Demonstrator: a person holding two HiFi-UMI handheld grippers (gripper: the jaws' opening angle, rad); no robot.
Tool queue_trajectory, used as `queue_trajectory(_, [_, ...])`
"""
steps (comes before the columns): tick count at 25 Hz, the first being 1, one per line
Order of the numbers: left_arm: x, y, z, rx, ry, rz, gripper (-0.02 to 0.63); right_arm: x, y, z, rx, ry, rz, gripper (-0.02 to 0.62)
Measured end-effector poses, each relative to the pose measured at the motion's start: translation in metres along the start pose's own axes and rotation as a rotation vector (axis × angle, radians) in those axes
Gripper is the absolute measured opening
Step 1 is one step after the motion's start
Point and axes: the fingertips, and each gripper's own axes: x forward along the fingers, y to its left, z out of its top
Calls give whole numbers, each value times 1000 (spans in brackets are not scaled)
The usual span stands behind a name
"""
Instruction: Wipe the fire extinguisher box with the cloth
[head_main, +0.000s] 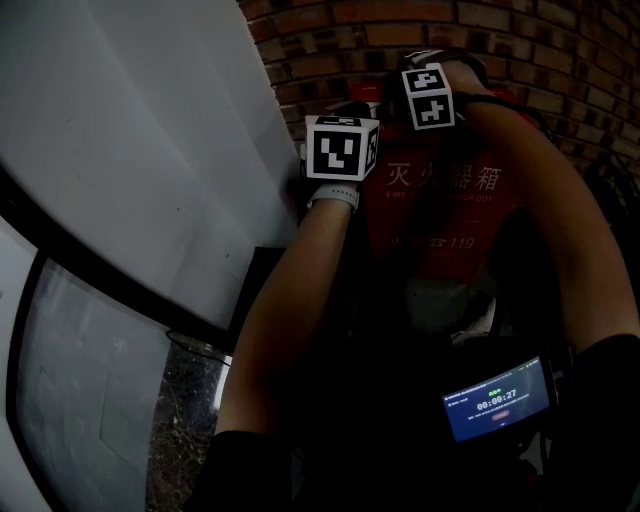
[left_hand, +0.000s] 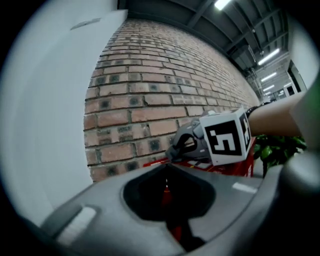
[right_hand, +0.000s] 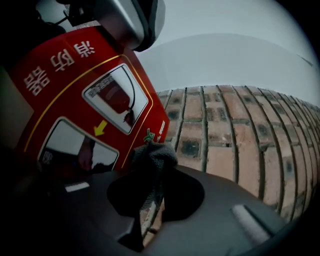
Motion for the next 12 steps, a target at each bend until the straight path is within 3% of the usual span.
queue_trajectory(6, [-1,-11,18,111,-21,71,3,-13,12,-32,17,37,-4,35])
queue_trajectory(12, [4,-59,31,64,-19,-31,3,-28,25,-67,49,62,3,35])
